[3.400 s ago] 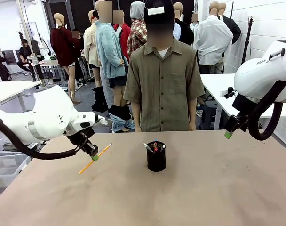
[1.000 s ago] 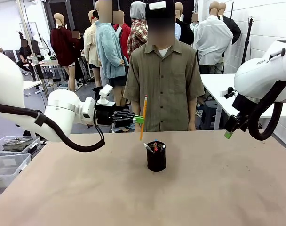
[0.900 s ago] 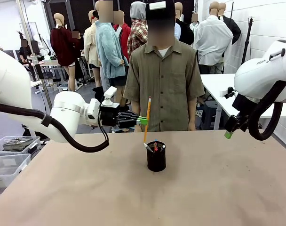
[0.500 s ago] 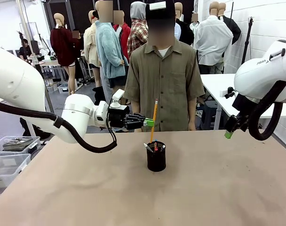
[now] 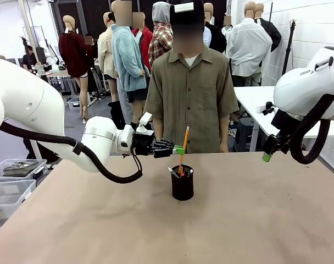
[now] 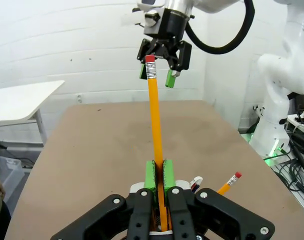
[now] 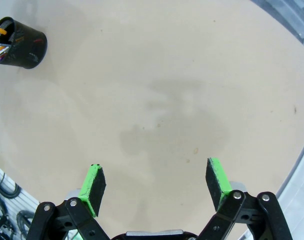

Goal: Place the pens into the pen holder.
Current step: Pick up a writing instrument from the table and place it into the Pen holder.

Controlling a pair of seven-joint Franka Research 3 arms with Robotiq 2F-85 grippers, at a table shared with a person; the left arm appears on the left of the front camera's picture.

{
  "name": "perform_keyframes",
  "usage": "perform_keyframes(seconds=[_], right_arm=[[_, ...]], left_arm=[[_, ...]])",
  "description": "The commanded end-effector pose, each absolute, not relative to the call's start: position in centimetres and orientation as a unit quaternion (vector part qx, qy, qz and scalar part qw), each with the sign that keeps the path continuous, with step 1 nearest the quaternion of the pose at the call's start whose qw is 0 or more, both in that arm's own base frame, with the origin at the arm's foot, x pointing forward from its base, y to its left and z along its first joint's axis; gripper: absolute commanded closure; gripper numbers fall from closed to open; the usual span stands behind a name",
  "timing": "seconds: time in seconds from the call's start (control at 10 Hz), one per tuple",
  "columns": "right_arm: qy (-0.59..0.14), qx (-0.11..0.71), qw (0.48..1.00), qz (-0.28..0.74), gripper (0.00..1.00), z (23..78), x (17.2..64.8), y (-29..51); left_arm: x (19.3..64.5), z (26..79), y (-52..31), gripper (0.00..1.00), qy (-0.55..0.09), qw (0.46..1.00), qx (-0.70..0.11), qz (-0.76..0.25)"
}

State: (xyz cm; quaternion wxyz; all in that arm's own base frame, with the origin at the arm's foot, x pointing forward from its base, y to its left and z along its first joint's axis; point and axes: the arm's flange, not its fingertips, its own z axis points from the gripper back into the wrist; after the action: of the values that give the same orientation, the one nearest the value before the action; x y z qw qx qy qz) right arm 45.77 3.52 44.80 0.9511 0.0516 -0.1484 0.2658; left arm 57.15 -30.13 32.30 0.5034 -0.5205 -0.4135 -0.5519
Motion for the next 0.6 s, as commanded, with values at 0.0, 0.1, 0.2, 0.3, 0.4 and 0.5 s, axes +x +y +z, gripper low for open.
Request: perform_keyframes(seconds=[0.0, 0.1, 0.2, 0.3, 0.4, 0.5], right_arm=[[-0.151, 0.052, 0.949, 0.272, 0.0, 44.7, 45.7, 3.4], [-0.151, 0.052, 0.949, 0.272, 0.0, 44.7, 45.7, 3.4], [-0.151, 0.052, 0.949, 0.272, 0.0, 44.7, 45.7, 3.4], [-0.151, 0.052, 0.949, 0.272, 0.0, 44.7, 45.7, 3.4], [-0.151, 0.052, 0.949, 0.272, 0.0, 44.7, 45.7, 3.4], [-0.151, 0.052, 0.949, 0.272, 0.0, 44.7, 45.7, 3.4]], left_arm=[[57.7, 32.1, -30.5, 1.0, -0.412, 0.512, -0.523, -0.542], [57.7, 31.8, -30.3, 1.0, -0.413, 0.515, -0.523, -0.54], [57.6, 31.4, -30.2, 1.0, -0.409, 0.516, -0.523, -0.541], [57.4, 31.1, -30.1, 1.0, -0.407, 0.516, -0.522, -0.543], [57.2, 30.9, -30.0, 1.0, -0.403, 0.518, -0.52, -0.546], [57.0, 30.8, -29.9, 1.0, -0.399, 0.518, -0.521, -0.549]])
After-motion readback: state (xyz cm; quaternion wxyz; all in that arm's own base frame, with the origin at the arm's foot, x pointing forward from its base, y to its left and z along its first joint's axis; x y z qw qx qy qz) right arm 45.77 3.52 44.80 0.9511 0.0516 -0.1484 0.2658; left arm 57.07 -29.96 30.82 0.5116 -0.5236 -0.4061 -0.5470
